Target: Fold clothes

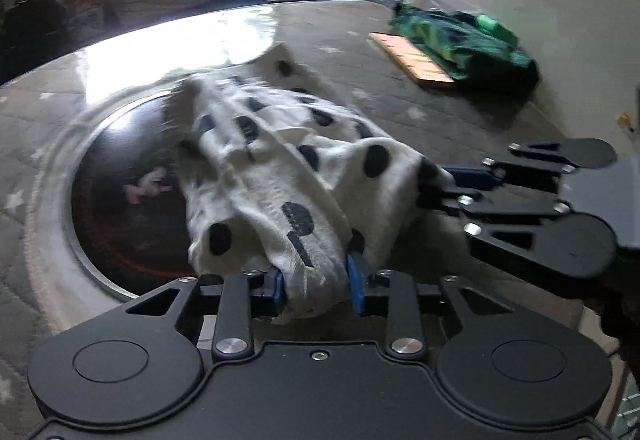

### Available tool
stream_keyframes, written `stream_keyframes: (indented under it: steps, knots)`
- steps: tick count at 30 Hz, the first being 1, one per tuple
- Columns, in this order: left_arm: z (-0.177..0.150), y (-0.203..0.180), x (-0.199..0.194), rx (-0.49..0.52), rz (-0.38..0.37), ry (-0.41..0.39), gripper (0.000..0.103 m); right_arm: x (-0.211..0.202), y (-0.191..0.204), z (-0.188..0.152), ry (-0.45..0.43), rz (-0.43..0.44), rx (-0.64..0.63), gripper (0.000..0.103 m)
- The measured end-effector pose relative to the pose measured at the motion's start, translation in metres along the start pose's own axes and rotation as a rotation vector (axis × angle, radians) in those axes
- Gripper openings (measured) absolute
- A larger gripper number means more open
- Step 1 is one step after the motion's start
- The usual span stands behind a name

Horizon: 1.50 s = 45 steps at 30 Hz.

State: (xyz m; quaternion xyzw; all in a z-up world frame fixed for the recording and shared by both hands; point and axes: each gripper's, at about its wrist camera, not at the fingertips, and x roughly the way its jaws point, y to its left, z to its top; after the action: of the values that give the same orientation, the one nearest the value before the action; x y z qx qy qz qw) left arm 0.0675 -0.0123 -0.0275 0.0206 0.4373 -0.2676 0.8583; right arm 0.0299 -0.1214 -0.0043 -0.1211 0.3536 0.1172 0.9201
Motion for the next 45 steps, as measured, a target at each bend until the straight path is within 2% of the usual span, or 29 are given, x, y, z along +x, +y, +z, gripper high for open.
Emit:
stream_keyframes:
  steps: [4,6,9,11,14,18,22,28,31,37,41,43,44,45]
  knots:
    - [-0.003,-0.021,0.005,0.037,-0.055,0.003,0.029,-0.011,-0.009,-0.007,0.004,-0.052,-0.015,0.025]
    - [-0.005,-0.028,0.008,0.052,-0.071,0.014,0.029,-0.016,-0.013,-0.012,0.014,-0.051,-0.015,0.025]
    - [-0.008,-0.028,0.007,0.067,-0.044,0.019,0.030,-0.028,-0.016,-0.019,0.024,-0.041,-0.015,0.028]
    - [-0.009,-0.022,0.000,0.071,-0.023,0.016,0.043,-0.035,-0.015,-0.021,0.022,-0.025,-0.016,0.031]
    - [-0.009,-0.015,-0.014,0.075,-0.005,-0.006,0.061,-0.047,-0.005,-0.024,0.021,0.049,-0.020,0.035]
    - [-0.007,-0.005,-0.033,0.084,0.035,-0.040,0.066,-0.055,0.018,-0.023,0.004,0.125,-0.048,0.045]
    - [0.002,0.017,-0.040,0.019,0.082,-0.069,0.072,-0.054,0.043,-0.019,-0.024,0.164,-0.085,0.055]
    - [0.027,0.056,-0.027,-0.096,0.148,-0.086,0.076,-0.042,0.072,-0.008,-0.060,0.156,-0.109,0.065]
    - [0.040,0.074,-0.014,-0.145,0.164,-0.081,0.076,-0.034,0.080,-0.006,-0.057,0.118,-0.132,0.065]
    - [0.061,0.089,0.011,-0.168,0.172,-0.072,0.076,-0.016,0.082,-0.001,-0.032,0.117,-0.084,0.065]
    - [0.071,0.096,0.029,-0.191,0.150,-0.053,0.076,-0.006,0.081,-0.001,-0.006,0.127,-0.069,0.063]
    - [0.076,0.098,0.036,-0.189,0.142,-0.044,0.076,-0.004,0.078,-0.001,0.000,0.149,-0.055,0.050]
    - [0.076,0.099,0.039,-0.187,0.137,-0.040,0.076,-0.003,0.077,-0.001,0.003,0.155,-0.050,0.048]
    - [0.077,0.099,0.043,-0.186,0.132,-0.036,0.076,-0.002,0.075,-0.001,0.001,0.154,-0.042,0.039]
